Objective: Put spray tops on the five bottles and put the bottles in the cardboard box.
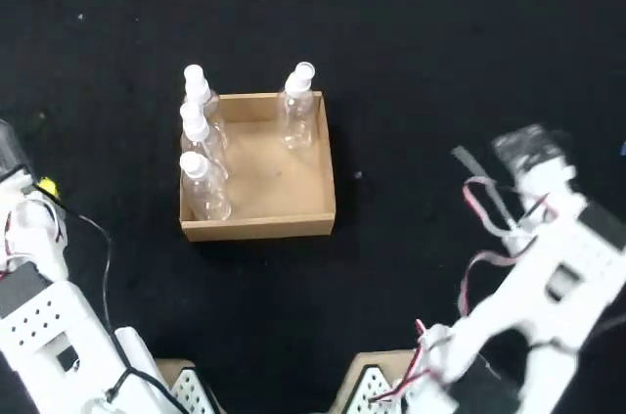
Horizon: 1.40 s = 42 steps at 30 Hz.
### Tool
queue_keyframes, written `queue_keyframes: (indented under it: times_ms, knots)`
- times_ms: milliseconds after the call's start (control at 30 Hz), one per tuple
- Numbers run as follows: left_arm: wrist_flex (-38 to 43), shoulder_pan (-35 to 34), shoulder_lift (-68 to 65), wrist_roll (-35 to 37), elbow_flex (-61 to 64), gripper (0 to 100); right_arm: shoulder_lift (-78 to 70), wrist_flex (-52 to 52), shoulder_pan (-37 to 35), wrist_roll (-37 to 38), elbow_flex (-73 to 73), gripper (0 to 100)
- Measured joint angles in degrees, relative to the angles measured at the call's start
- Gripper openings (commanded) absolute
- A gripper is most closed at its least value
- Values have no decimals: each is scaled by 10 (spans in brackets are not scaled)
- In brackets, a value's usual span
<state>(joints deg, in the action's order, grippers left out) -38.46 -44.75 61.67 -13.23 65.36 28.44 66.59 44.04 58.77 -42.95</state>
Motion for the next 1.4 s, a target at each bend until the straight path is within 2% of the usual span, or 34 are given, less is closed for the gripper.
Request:
queue_keyframes:
  times_ms: [167, 300, 467, 567, 700, 800, 867, 933, 1167, 1300, 1400]
  knots:
    - [163, 0, 0, 91, 87, 29, -146, 28, 1, -230, 108, 12]
    - [276, 1, 0, 132, 147, 29, -191, 31, -10, -381, 122, 17]
    - [388, 55, 0, 148, 211, 29, -195, 33, -54, -552, 122, 187]
    - [448, 97, 0, 149, 241, 29, -195, 47, -98, -604, 124, 275]
    - [490, 125, 1, 149, 275, 29, -195, 73, -136, -606, 145, 286]
    - [495, 125, 2, 149, 289, 29, -195, 88, -141, -538, 174, 286]
    - [496, 125, 2, 149, 291, 29, -195, 101, -141, -451, 194, 286]
    - [496, 125, 2, 149, 294, 29, -195, 113, -140, -330, 205, 286]
    - [496, 125, 2, 149, 295, 29, -204, 125, -110, 166, 206, 286]
    - [496, 125, 2, 149, 296, 29, -204, 112, -110, 378, 196, 286]
    - [496, 125, 2, 149, 296, 29, -204, 63, -110, 499, 156, 286]
